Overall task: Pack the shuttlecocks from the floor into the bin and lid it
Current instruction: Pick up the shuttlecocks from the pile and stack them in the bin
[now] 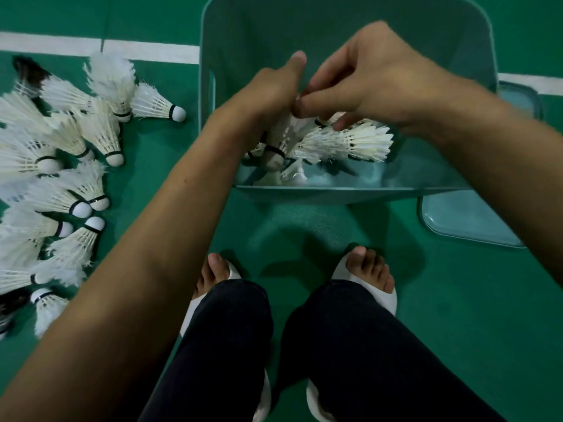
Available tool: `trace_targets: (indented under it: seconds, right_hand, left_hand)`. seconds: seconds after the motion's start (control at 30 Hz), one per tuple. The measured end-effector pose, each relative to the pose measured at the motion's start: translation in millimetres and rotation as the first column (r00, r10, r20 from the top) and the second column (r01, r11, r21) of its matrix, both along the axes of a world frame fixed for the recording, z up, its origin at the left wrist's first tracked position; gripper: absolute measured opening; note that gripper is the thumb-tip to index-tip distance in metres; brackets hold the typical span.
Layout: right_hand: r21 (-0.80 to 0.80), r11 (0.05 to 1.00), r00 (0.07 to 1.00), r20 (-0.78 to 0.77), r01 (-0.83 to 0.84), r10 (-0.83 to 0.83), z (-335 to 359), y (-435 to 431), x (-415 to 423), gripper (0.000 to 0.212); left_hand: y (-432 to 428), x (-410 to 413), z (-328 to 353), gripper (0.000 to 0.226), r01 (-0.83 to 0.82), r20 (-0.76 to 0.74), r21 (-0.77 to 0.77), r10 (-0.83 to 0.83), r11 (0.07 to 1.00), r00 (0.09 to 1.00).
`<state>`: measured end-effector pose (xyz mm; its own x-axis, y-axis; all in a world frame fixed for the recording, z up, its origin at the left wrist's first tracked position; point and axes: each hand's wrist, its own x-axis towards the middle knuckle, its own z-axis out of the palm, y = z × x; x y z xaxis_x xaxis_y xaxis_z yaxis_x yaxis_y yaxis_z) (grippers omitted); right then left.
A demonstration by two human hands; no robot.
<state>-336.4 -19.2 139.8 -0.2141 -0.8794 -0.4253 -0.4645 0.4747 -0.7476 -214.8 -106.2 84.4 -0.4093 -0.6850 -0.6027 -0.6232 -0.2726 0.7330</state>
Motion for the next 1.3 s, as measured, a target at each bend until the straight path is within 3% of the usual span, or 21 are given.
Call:
trace_targets:
  seconds: [0.13,0.23,0.3,0.4,0.53,0.7,0.83,0.93,1.07,1.3]
  right_hand:
    - [0.010,1.000,0.998,-0.067,0.004,-0.003,-8.9,3.6,6.8,0.017]
    - [0.079,0.994,0.988,-0.138,0.079,-0.068,-11.5,5.5,-4.1,0.011]
    - [0.123,0.986,0.976,-0.198,0.112,-0.086,-11.7,8.5,-14.0,0.015]
    - [0.182,0.976,0.961,-0.268,0.124,-0.072,-19.8,15.0,-20.3,0.026]
    - [0.264,0.953,0.931,-0.362,0.145,-0.042,-34.6,17.8,-14.2,0.031]
    - [0.391,0.909,0.973,-0.224,0.142,-0.055,-59.5,6.8,-0.8,0.017]
    - [0.664,0.747,0.997,0.043,0.024,-0.071,-76.7,-4.7,7.0,0.015]
    - [0.729,0.684,0.976,0.128,0.027,-0.175,-88.6,-7.1,0.9,0.018]
    - [0.733,0.678,0.957,0.160,0.048,-0.242,-96.7,-5.3,-8.8,0.021]
    - [0.656,0.755,0.990,0.095,0.014,-0.101,-105.4,-12.0,4.4,0.021]
  left_hand:
    - [7.6,-3.4,0.5,0.078,0.011,-0.077,0.086,-0.005,0.996,0.997]
    - [8.2,3.8,-0.1,0.083,0.076,0.017,0.114,-0.079,0.991,0.997]
    - [5.2,10.8,0.2,0.070,0.135,0.155,0.020,-0.136,0.991,0.978]
    - [6.6,16.1,3.3,0.032,0.337,0.384,-0.001,-0.310,0.942,0.869]
    - [14.8,13.4,-2.4,0.031,0.459,0.500,0.228,-0.508,0.859,0.702]
    - [14.6,9.0,-11.7,0.038,0.497,0.508,0.302,-0.578,0.814,0.638]
    - [11.9,9.8,-18.0,0.042,0.456,0.484,0.348,-0.574,0.819,0.661]
    - [12.2,12.7,-19.8,0.037,0.442,0.491,0.335,-0.555,0.832,0.672]
    - [13.7,9.9,-19.0,0.041,0.414,0.453,0.296,-0.508,0.861,0.732]
    - [10.8,10.2,-21.5,0.045,0.442,0.435,0.274,-0.520,0.854,0.735]
